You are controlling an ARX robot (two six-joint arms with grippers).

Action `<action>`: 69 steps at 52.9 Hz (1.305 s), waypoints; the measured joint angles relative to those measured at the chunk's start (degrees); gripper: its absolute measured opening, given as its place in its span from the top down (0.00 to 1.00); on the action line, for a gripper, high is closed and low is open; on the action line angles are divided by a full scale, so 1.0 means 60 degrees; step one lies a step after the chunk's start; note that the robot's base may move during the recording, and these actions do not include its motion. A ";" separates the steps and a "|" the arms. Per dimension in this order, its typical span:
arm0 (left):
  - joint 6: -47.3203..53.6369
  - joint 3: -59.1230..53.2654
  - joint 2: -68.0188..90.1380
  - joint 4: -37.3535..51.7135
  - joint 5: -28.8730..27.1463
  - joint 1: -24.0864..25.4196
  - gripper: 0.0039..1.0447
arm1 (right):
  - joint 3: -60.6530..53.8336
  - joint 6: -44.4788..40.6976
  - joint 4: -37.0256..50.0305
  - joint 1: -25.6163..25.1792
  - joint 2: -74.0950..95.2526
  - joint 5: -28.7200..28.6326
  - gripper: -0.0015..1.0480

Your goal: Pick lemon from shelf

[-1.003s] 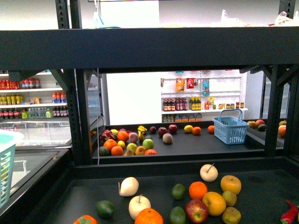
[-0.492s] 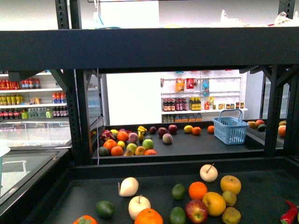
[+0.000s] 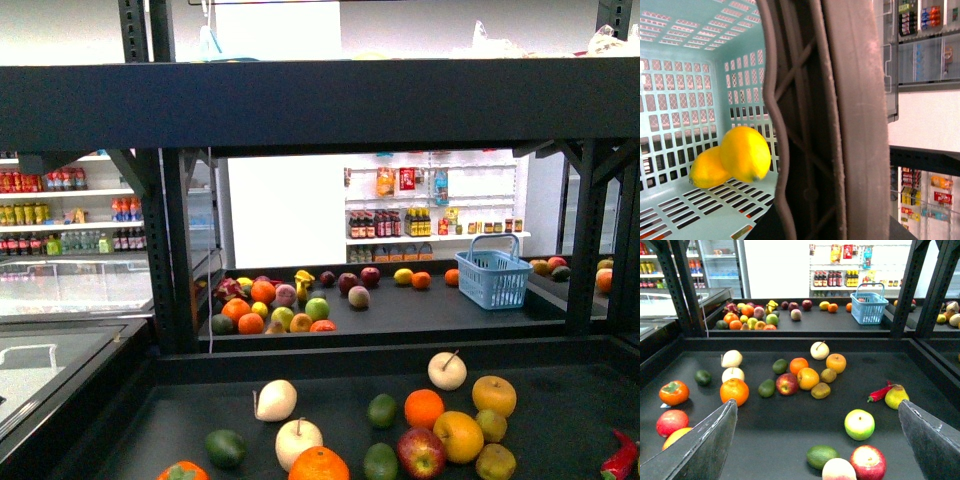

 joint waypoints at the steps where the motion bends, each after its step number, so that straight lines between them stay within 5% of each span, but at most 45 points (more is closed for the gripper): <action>1: 0.0281 0.0022 0.0015 0.0004 0.0029 0.0000 0.80 | 0.0000 0.0000 0.0000 0.0000 0.0000 0.0000 0.07; 22: 0.1592 0.0146 0.0098 -0.0124 0.0474 -0.0270 0.06 | 0.0000 0.0000 0.0000 0.0000 0.0000 0.0000 0.07; 69: 0.2459 -0.0969 -0.2175 -0.1395 0.0463 -0.0146 0.07 | 0.0000 0.0000 0.0000 0.0000 0.0000 0.0000 0.07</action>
